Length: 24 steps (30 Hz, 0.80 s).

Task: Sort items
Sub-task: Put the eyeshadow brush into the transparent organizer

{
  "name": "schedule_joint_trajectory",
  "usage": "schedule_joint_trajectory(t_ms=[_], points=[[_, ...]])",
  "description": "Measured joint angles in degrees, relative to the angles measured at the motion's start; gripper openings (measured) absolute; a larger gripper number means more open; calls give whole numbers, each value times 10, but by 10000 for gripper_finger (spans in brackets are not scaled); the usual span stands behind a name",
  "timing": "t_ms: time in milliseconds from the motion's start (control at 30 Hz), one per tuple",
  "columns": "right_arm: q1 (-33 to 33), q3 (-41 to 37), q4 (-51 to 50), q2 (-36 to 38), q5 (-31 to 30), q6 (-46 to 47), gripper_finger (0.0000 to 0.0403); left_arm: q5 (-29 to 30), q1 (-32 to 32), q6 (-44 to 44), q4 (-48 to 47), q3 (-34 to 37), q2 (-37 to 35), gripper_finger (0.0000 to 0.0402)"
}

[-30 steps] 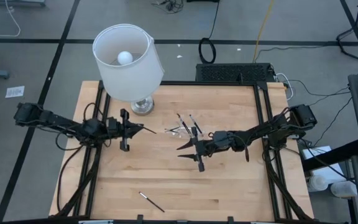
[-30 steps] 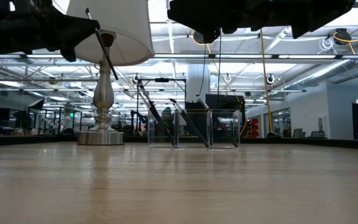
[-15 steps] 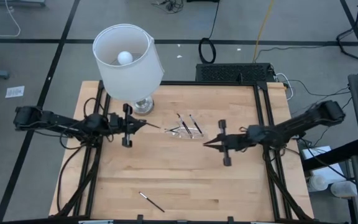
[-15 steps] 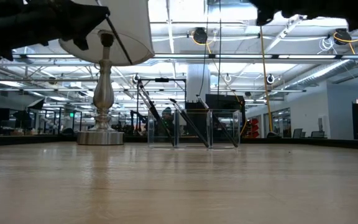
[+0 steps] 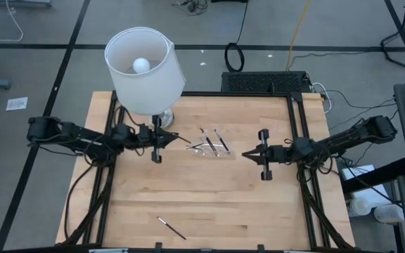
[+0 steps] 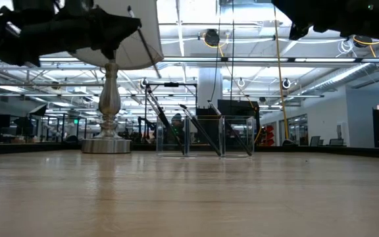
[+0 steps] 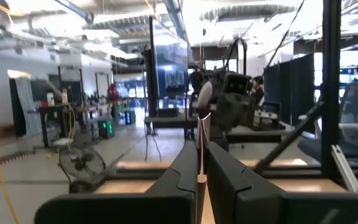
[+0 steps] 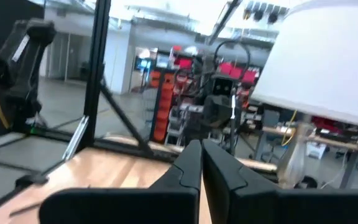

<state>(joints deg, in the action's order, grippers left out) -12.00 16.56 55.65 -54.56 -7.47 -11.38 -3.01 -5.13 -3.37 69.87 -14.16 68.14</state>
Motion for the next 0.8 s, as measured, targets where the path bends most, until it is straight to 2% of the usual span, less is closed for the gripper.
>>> schedule_joint_trajectory(t_ms=[167, 333, 467, 800], points=[[0, -2, -14, -1, 0, 0, 0, 6, -5, -19, 59, -17, 66, 13], [0, -1, -20, -1, 0, 2, 0, 10, -26, 8, 96, -16, 139, 13], [0, -1, -33, -2, 1, 2, 0, -2, -37, 9, 167, -16, 190, 13], [0, -1, -42, -2, 1, 15, 0, -51, -72, 20, 185, -16, 248, 13]])
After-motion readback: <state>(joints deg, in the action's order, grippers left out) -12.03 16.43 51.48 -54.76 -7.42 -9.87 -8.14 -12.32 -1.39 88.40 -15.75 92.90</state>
